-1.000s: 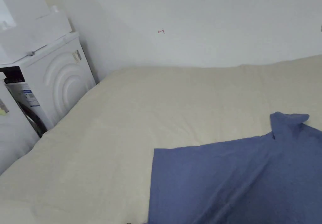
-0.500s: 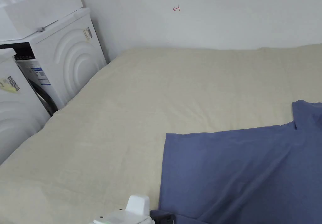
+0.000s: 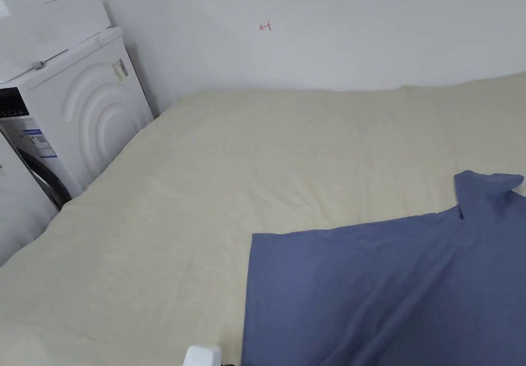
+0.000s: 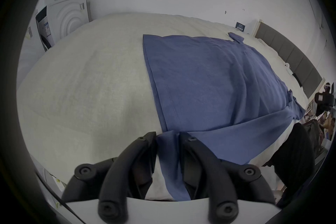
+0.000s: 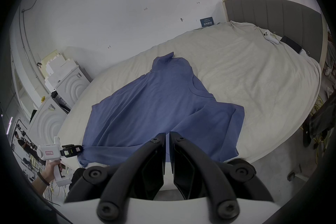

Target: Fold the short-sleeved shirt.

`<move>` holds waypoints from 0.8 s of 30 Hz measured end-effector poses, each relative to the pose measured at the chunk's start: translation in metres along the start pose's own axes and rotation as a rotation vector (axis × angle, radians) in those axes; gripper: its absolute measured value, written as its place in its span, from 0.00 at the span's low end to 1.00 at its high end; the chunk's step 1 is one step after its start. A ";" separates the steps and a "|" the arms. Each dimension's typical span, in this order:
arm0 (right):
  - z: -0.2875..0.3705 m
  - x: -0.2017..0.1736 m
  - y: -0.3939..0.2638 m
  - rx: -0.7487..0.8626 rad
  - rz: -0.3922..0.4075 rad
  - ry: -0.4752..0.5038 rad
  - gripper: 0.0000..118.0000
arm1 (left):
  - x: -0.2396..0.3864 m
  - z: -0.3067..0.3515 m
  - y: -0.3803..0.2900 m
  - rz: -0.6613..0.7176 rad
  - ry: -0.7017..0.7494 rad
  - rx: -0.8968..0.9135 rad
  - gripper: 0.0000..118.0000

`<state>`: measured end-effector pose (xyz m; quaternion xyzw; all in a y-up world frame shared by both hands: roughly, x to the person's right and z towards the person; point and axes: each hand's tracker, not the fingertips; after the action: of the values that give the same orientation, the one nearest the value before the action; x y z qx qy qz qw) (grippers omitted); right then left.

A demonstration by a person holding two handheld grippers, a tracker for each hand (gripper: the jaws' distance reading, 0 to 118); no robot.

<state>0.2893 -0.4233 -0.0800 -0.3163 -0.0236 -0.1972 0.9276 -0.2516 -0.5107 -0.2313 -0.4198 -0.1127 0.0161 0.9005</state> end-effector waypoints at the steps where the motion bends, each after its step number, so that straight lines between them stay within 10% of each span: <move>1: -0.001 0.000 0.000 -0.001 0.001 -0.002 0.04 | -0.001 -0.001 -0.001 -0.002 0.001 0.001 0.18; 14: -0.001 0.031 0.007 0.035 -0.003 -0.115 0.17 | 0.011 -0.009 0.000 -0.007 -0.005 -0.042 0.04; 18: -0.029 0.061 0.014 -0.061 -0.026 -0.196 0.58 | 0.007 -0.017 0.006 0.109 0.000 -0.096 0.04; 24: -0.088 0.091 0.019 -0.152 -0.028 -0.253 0.60 | 0.014 -0.011 0.010 0.073 0.002 -0.099 0.04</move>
<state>0.3734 -0.4943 -0.1456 -0.4078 -0.1297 -0.1697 0.8877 -0.2346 -0.5112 -0.2431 -0.4677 -0.0971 0.0432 0.8775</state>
